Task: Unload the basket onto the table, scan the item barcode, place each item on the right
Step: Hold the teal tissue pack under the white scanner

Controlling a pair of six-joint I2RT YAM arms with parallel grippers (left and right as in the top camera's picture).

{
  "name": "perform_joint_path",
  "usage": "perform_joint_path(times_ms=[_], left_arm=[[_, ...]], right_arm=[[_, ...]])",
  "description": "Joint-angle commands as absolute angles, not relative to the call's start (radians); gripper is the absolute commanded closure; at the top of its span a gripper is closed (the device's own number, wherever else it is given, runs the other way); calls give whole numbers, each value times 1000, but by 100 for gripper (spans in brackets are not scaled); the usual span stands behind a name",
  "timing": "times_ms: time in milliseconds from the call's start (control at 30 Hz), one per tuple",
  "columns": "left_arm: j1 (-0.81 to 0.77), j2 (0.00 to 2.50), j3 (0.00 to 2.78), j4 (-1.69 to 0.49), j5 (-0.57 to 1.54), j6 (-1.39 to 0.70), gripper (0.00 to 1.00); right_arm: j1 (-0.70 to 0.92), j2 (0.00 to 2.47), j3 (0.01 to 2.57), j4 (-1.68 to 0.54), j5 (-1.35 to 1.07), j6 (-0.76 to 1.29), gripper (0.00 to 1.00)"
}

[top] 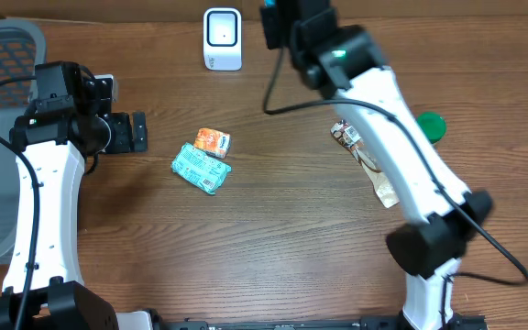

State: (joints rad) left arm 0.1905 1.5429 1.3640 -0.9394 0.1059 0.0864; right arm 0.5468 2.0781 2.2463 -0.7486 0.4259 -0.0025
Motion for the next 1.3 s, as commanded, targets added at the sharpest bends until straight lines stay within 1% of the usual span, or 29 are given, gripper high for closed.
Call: perform_joint_path(times_ms=[0, 100, 200, 267, 400, 533, 667, 1267], left_arm=[[189, 1543, 1371, -938, 120, 112, 0], [189, 1543, 1371, -938, 121, 112, 0], [189, 1543, 1371, -938, 121, 112, 1], [189, 1543, 1371, -939, 120, 112, 0], [189, 1543, 1371, -936, 121, 112, 0], [189, 1543, 1371, -935, 121, 112, 0], [189, 1543, 1371, -935, 121, 112, 0], [189, 1543, 1371, -935, 121, 112, 1]], right_arm=[[537, 2181, 2246, -648, 582, -193, 96], [537, 2260, 2246, -512, 567, -363, 96], [543, 2331, 2246, -406, 481, -541, 96], [552, 2374, 2246, -344, 442, -632, 96], [575, 2458, 2245, -215, 440, -760, 96], [588, 2536, 2245, -104, 440, -823, 96], [595, 2593, 2245, -47, 440, -848, 96], [613, 2588, 2246, -11, 493, -865, 96]])
